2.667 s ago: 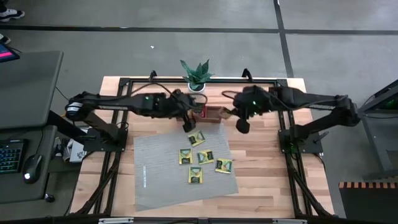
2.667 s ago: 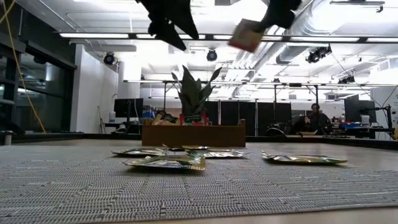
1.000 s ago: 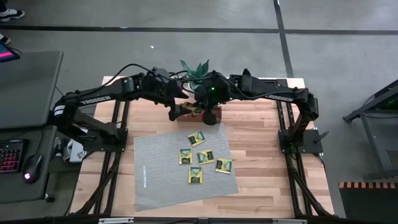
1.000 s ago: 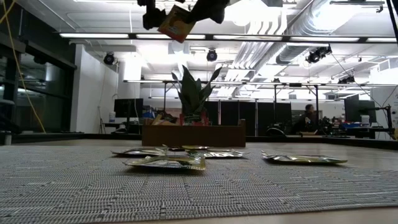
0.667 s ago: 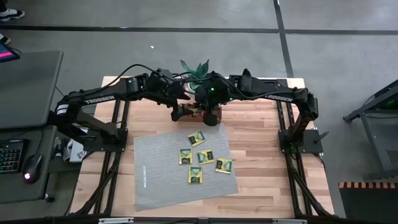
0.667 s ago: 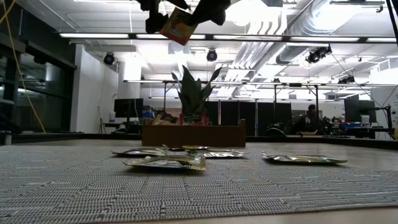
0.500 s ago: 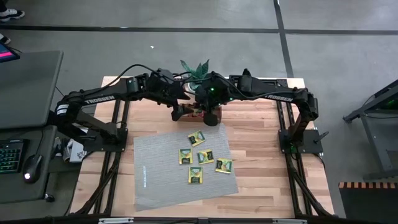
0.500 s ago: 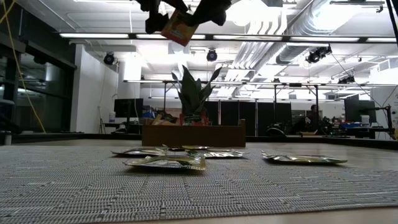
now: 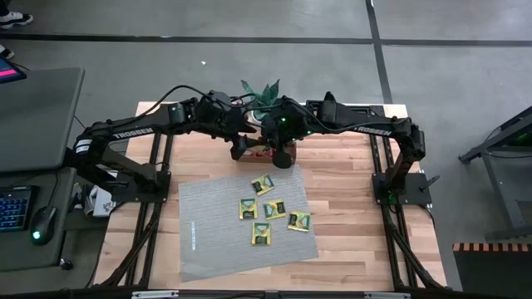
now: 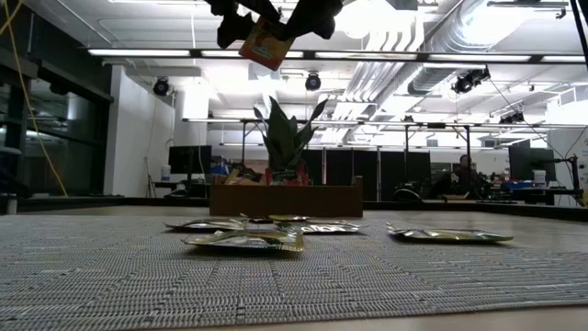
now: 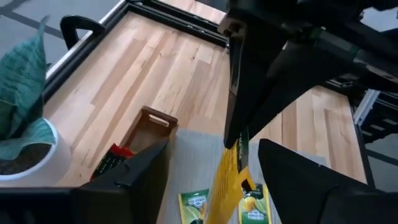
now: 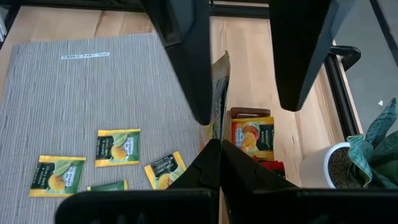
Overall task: Pick & Place Tea
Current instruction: Put the orange tea bag into the left section of the wooden organizer
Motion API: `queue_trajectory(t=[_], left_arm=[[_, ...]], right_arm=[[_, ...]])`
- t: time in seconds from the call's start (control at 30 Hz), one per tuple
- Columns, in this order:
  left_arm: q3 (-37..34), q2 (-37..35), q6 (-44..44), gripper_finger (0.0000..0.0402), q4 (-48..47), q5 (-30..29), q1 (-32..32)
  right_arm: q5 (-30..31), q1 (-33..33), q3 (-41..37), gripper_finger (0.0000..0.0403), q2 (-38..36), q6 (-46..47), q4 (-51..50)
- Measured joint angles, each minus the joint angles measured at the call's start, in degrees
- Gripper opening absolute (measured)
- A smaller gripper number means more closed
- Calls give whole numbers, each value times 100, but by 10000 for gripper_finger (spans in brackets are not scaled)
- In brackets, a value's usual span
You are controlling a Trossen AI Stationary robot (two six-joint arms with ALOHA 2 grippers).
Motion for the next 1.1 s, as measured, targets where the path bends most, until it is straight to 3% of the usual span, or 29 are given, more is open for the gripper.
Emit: queue_trajectory(t=[0.67,0.87,1.0,1.1], left_arm=[[0,0,2,149,-157,-16,0],[0,0,43,90,-157,-16,-2],[0,0,188,22,-160,38,-2],[0,0,242,9,-168,125,-2]], right_arm=[[11,-2,0,0,0,0,0],[11,-2,0,0,0,0,-2],[13,-2,0,0,0,0,-2],[9,-2,0,0,0,0,-4]])
